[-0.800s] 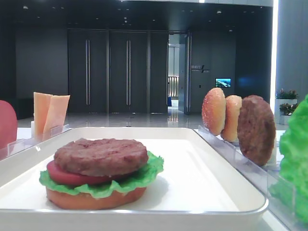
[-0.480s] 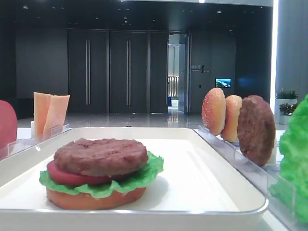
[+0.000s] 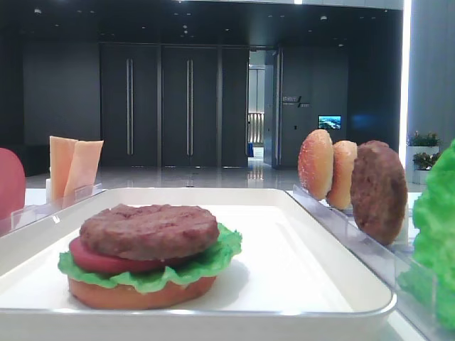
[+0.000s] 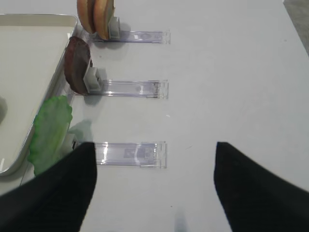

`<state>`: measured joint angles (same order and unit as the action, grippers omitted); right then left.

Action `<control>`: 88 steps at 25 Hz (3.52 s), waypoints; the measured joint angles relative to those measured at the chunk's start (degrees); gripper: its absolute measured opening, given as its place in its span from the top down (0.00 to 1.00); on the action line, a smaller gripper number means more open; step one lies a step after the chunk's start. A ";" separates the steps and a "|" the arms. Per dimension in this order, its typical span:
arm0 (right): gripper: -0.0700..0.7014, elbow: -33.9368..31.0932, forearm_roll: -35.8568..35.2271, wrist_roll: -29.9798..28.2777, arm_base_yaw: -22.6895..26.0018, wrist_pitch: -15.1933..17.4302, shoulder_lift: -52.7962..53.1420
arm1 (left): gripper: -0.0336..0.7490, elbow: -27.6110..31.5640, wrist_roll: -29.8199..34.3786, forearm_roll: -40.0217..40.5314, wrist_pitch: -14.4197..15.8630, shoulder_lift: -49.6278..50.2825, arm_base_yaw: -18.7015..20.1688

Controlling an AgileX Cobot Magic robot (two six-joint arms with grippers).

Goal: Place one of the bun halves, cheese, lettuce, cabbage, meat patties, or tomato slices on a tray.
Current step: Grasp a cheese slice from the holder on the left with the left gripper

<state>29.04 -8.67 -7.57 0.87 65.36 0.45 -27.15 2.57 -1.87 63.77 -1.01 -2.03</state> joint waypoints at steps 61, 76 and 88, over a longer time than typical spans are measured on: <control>0.28 0.00 -0.05 0.00 0.00 -0.02 0.00 | 0.15 -47.60 -2.57 2.27 7.29 74.29 0.00; 0.28 0.00 -0.05 0.00 0.00 -0.02 0.00 | 0.15 -75.03 -2.57 2.43 7.30 101.13 0.00; 0.28 0.00 -0.05 0.00 0.00 -0.07 0.00 | 0.15 -83.64 -2.57 5.12 7.30 114.11 0.00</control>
<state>29.04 -8.72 -7.57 0.87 65.29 0.45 -110.79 0.00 3.25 71.07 113.10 -2.03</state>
